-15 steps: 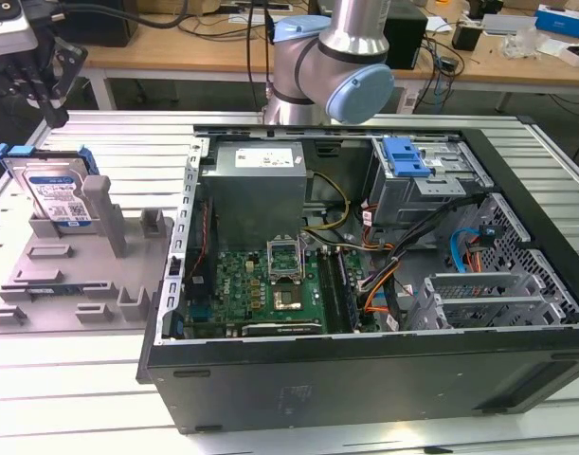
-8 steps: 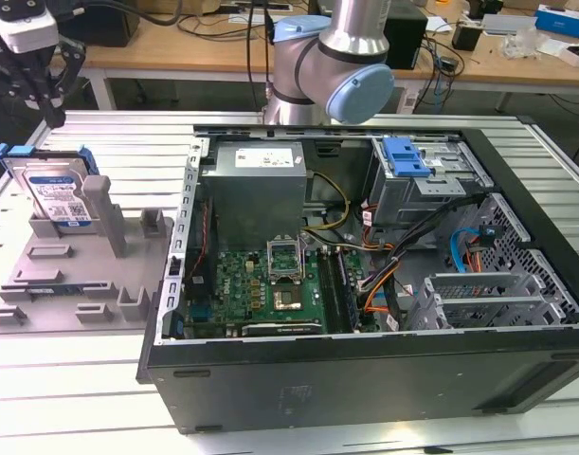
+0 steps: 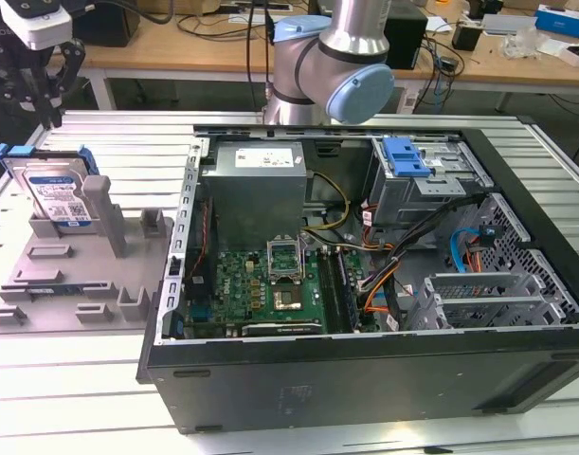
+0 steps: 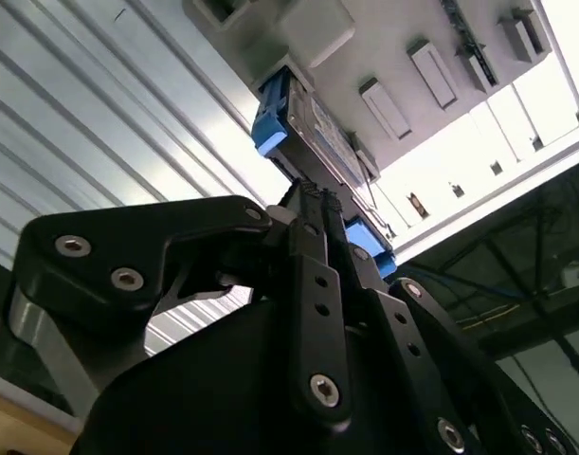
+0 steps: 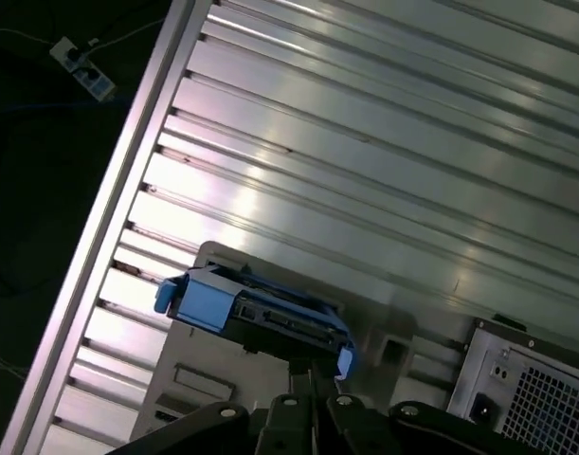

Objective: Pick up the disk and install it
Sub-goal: 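Pick up the disk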

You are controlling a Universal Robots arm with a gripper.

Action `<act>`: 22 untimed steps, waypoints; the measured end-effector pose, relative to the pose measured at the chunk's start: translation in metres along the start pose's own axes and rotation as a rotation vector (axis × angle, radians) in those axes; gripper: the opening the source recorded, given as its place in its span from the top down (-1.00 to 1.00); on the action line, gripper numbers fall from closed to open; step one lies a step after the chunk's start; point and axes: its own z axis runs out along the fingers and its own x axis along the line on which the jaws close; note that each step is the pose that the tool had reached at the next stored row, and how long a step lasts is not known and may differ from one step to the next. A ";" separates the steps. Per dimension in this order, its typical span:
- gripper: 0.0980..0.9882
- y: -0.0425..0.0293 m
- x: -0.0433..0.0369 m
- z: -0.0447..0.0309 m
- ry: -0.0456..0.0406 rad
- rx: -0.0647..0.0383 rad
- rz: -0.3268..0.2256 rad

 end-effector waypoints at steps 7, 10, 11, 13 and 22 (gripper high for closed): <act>0.15 0.0000 0.0000 0.0000 0.0166 0.007 -0.130; 0.00 0.0001 0.0001 0.0000 0.0202 0.007 -0.181; 0.00 0.0001 0.0001 0.0000 0.0208 0.008 -0.192; 0.00 0.0001 0.0000 0.0000 0.0230 0.011 -0.223; 0.00 0.0000 0.0000 0.0005 0.0308 0.019 -0.467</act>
